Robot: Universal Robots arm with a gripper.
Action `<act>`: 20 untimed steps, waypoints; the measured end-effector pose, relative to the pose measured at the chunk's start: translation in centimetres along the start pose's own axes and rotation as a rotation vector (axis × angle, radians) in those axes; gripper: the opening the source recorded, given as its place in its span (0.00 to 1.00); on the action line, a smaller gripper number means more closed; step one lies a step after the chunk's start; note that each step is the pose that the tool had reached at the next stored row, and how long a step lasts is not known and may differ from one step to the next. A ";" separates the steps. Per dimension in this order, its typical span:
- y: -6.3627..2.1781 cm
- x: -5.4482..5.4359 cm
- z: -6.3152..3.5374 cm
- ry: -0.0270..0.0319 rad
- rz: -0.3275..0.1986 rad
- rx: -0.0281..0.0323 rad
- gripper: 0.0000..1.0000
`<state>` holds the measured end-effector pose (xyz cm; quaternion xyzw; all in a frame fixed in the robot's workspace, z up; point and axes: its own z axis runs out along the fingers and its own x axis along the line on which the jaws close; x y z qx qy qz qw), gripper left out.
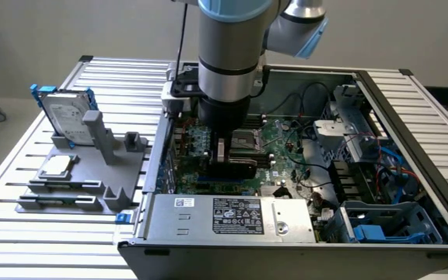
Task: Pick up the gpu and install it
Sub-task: 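Insert the gpu into the slot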
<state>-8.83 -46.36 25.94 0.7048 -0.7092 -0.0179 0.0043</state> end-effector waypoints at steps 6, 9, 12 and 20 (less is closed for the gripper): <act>-0.02 0.0 0.28 -0.0007 -0.012 -0.0014 0.26; -0.02 0.0 0.31 -0.0004 -0.016 -0.0025 0.26; -0.02 0.0 0.34 -0.0008 -0.019 -0.0030 0.26; -0.05 0.0 0.37 -0.0027 -0.024 -0.0050 0.26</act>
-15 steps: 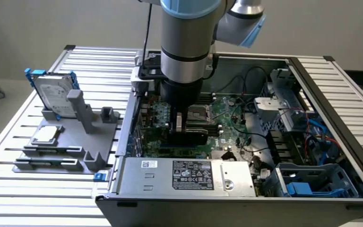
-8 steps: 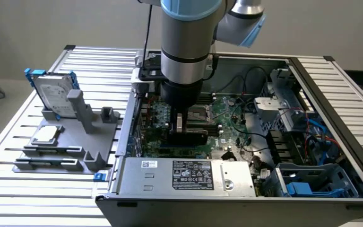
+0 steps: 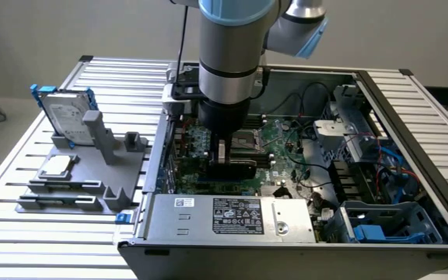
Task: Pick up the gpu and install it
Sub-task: 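Insert the gpu into the slot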
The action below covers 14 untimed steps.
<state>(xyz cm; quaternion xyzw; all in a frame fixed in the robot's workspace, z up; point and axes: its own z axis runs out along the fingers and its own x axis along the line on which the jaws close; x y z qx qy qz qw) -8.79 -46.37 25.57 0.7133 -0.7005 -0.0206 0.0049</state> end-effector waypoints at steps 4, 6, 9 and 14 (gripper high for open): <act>0.01 0.0 -0.13 -0.0010 0.000 -0.0035 0.27; 0.01 0.0 -0.52 -0.0014 -0.001 -0.0063 0.33; 0.04 0.0 -1.45 -0.0018 -0.001 -0.0099 0.33; -0.04 -0.1 -3.03 -0.0019 -0.001 -0.0152 0.33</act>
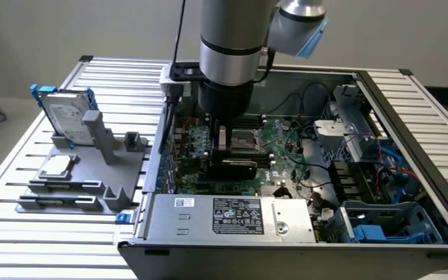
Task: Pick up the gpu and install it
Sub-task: 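Insert the gpu into the slot, then press down on the gpu until it lock into place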
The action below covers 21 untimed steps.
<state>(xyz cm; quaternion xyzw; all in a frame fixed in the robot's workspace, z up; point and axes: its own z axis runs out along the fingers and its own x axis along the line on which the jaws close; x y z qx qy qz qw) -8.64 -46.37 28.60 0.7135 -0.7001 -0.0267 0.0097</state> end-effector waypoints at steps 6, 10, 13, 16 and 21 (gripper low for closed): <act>-0.19 0.0 -0.97 -0.0003 0.000 -0.0066 0.12; -0.19 0.0 -0.99 -0.0004 0.000 -0.0091 0.11; -0.19 0.0 -1.00 -0.0003 0.000 -0.0092 0.11; -0.20 0.0 -1.00 -0.0003 0.000 -0.0092 0.11; -0.19 0.0 -1.00 -0.0003 0.000 -0.0092 0.11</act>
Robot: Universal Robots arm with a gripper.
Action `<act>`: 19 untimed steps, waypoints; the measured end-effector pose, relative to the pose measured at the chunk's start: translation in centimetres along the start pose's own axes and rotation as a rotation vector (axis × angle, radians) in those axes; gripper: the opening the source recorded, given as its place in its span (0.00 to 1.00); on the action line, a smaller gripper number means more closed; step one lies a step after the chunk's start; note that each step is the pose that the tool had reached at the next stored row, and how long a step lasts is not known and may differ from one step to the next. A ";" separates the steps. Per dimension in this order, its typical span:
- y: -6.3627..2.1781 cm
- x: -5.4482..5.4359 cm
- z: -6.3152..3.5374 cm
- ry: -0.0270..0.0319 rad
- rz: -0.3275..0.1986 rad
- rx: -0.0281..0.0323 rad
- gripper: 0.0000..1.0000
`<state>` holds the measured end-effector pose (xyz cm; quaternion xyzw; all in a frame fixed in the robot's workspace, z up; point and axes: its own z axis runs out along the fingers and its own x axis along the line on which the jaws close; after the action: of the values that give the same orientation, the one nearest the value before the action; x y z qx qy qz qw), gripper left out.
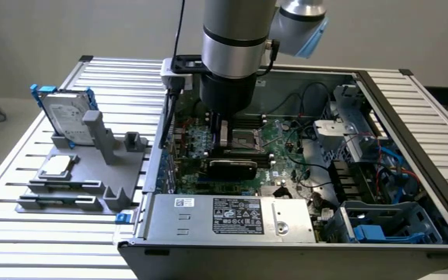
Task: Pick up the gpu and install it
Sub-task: 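Press down on the gpu until it lock into place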
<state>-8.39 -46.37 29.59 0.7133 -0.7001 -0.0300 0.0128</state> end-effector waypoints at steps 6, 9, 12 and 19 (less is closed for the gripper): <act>0.00 0.0 0.04 0.0002 0.000 0.0011 0.11; -0.04 -0.2 0.51 0.0004 -0.001 0.0083 0.11; -0.01 -0.5 1.07 0.0003 -0.001 0.0117 0.11; 0.48 -0.8 2.30 0.0003 -0.001 0.0143 0.11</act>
<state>-9.03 -45.52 27.35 0.7139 -0.6998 -0.0249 0.0078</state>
